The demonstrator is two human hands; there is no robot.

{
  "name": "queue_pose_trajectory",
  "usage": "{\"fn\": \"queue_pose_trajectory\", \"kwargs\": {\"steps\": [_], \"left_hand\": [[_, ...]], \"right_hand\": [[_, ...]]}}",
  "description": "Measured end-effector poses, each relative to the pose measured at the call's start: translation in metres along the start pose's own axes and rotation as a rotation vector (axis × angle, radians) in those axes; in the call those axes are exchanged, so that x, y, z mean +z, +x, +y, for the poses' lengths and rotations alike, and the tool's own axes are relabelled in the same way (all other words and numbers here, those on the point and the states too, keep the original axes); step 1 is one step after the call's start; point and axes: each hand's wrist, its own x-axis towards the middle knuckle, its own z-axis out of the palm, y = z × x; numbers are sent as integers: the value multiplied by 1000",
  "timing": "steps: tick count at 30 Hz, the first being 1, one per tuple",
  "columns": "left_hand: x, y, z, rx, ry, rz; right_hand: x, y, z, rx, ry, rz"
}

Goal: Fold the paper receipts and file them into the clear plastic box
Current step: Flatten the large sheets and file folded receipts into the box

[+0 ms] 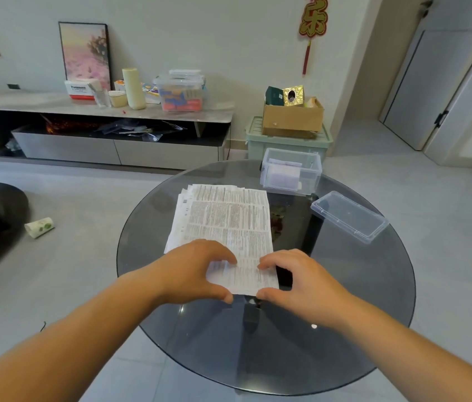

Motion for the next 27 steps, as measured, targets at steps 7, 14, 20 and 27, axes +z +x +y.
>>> {"fn": "queue_pose_trajectory", "kwargs": {"steps": [7, 14, 20, 27], "left_hand": [[-1, 3, 0, -22, -79, 7], [-7, 5, -5, -45, -161, -35], [-7, 0, -5, 19, -108, 9], [-13, -7, 5, 84, -57, 122]], "right_hand": [[2, 3, 3, -39, -1, 8], [2, 1, 1, -44, -6, 24], [0, -1, -3, -35, 42, 24], [-8, -3, -4, 6, 88, 75]]}}
